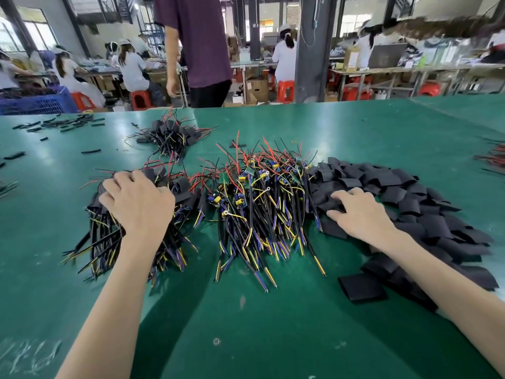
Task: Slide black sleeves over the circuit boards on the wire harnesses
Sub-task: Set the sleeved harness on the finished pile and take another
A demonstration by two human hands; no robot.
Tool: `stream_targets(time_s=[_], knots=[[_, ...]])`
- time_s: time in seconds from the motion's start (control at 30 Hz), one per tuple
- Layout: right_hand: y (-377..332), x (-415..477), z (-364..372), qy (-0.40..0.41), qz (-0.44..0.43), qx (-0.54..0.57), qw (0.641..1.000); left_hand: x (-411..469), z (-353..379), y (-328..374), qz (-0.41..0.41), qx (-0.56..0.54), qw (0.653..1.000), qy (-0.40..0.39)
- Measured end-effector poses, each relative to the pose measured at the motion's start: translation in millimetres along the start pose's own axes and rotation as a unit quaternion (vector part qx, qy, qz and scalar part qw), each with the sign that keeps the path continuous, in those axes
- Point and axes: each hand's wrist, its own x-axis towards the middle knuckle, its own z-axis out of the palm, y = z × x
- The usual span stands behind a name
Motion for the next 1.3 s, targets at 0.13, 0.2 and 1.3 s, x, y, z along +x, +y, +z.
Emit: stream_targets(time_s=[0.13, 0.2, 1.3], knots=[[-1, -1, -6, 0.014, -0.051, 0.015, 0.998, -11, -4, 24, 0.088, -0.075, 0.99, 0.079], [-3, -2, -8, -0.021, -0.06, 0.023, 0.998, -18, 3, 46, 0.154, -0.125, 0.979, 0.038], [19, 14, 1, 0.021, -0.172, 0.081, 0.982, 13, -69, 113, 0.372, -0.155, 0.915, 0.033]])
